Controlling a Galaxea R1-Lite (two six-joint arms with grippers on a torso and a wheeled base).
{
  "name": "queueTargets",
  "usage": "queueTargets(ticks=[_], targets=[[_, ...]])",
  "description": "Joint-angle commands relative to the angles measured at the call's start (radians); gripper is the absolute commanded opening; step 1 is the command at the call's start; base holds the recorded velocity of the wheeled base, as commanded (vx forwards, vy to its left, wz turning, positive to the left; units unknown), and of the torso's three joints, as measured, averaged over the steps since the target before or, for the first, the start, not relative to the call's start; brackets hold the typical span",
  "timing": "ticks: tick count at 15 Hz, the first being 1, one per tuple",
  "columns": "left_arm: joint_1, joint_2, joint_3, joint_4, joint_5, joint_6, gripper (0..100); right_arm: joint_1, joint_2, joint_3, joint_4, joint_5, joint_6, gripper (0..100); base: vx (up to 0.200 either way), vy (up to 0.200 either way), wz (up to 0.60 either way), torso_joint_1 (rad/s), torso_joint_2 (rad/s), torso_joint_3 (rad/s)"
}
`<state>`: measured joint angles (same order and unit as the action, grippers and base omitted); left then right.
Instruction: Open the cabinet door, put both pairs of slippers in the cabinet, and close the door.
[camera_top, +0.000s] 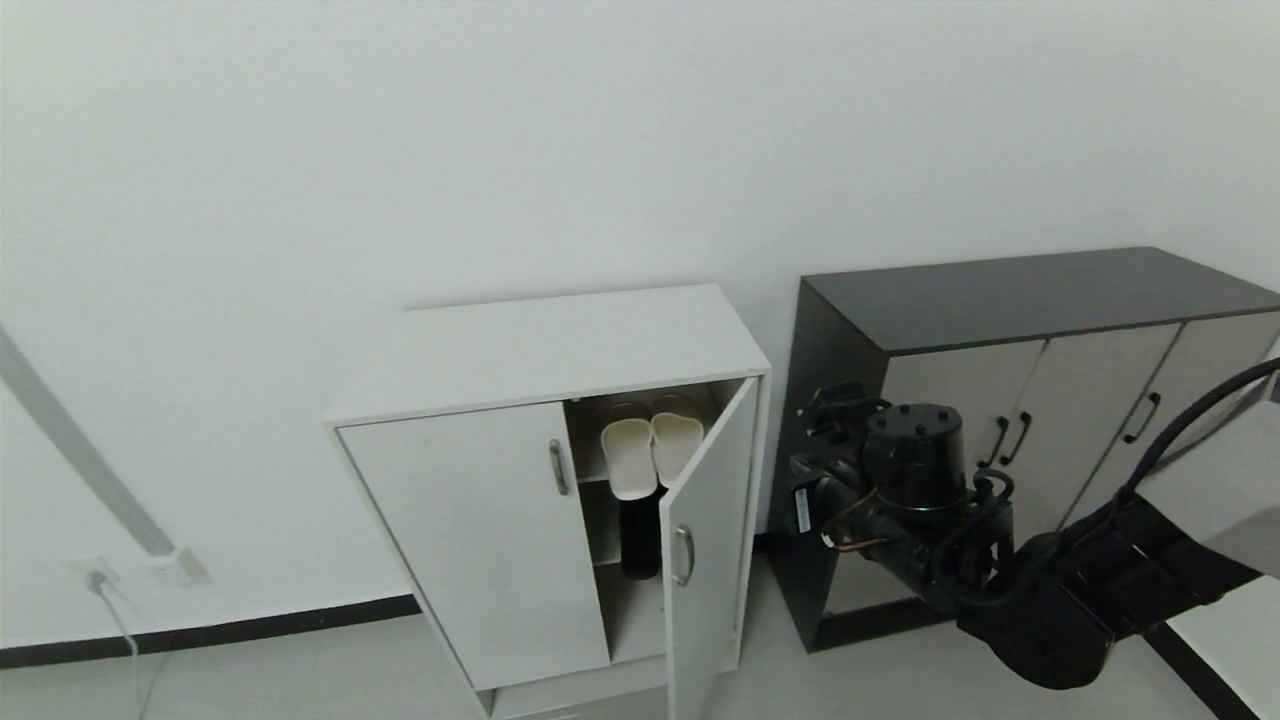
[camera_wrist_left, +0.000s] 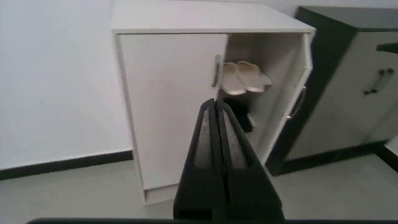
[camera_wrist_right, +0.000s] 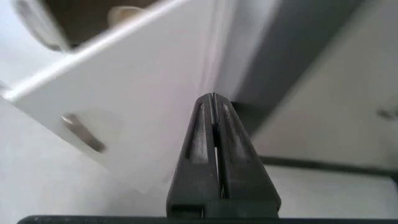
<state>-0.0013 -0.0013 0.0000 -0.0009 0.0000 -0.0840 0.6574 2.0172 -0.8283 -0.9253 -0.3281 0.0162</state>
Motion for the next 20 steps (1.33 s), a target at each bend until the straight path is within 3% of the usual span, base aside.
queueTargets(ticks=[1,4,8,11,13,17,20], targets=[[0.000,0.001,0.000,-0.001,0.000,0.000,0,-0.001,0.009,0.001,-0.003,0.012,0.001,0,0.000,0.000,0.60,0.007,0.01,-0.007],[0.000,0.001,0.000,-0.001,0.000,0.000,0,-0.006,0.026,0.003,-0.007,0.052,0.007,0,0.000,0.000,0.00,0.000,0.00,0.000],[0.000,0.001,0.000,-0.001,0.002,0.000,0,-0.029,0.031,0.038,-0.076,0.208,0.008,0,0.000,0.000,0.00,0.000,0.00,0.000],[0.000,0.001,0.000,-0.001,0.002,0.000,0,-0.059,0.015,0.140,-0.161,0.313,0.005,0,0.000,0.000,0.00,0.000,0.00,0.000],[0.000,0.001,0.000,-0.001,0.000,0.000,0,-0.068,0.015,0.239,-0.236,0.320,0.007,0,0.000,0.000,0.00,0.000,0.00,0.000],[0.000,0.001,0.000,-0.001,0.000,0.000,0,-0.078,0.021,0.388,-0.369,0.322,0.007,0,0.200,0.000,0.00,-0.006,0.00,0.002],[0.000,0.001,0.000,-0.001,0.000,-0.002,0,-0.081,0.026,0.413,-0.392,0.330,0.007,0,0.133,0.000,0.00,0.010,0.00,0.003]])
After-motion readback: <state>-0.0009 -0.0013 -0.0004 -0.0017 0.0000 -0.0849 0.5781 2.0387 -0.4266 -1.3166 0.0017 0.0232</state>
